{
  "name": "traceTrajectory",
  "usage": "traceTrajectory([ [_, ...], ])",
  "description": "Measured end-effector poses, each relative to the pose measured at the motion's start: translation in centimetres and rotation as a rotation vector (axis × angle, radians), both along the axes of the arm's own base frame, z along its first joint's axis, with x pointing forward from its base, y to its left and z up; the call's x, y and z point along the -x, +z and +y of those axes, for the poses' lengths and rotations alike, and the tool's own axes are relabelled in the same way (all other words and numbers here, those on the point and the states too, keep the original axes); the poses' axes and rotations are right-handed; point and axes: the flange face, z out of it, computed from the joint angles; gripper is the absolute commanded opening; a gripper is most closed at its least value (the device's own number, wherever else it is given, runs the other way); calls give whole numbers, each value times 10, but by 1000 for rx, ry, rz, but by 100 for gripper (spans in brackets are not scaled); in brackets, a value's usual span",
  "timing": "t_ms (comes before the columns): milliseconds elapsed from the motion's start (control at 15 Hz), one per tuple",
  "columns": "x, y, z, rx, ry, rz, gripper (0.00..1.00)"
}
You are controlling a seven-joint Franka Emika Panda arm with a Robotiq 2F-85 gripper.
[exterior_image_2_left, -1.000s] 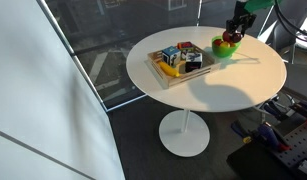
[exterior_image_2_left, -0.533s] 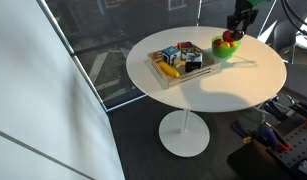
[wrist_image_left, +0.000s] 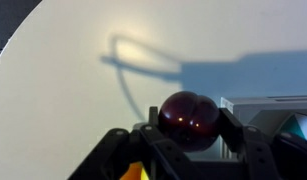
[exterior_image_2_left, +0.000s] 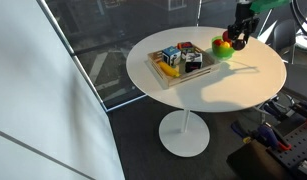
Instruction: Pick up the brown plum toy from the green bowl and put it on the table
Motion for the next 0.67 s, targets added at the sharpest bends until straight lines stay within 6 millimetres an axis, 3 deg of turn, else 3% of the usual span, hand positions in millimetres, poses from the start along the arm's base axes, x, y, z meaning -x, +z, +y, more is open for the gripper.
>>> traceTrajectory([
  [667,29,-47,6,-7,14,-56,36],
])
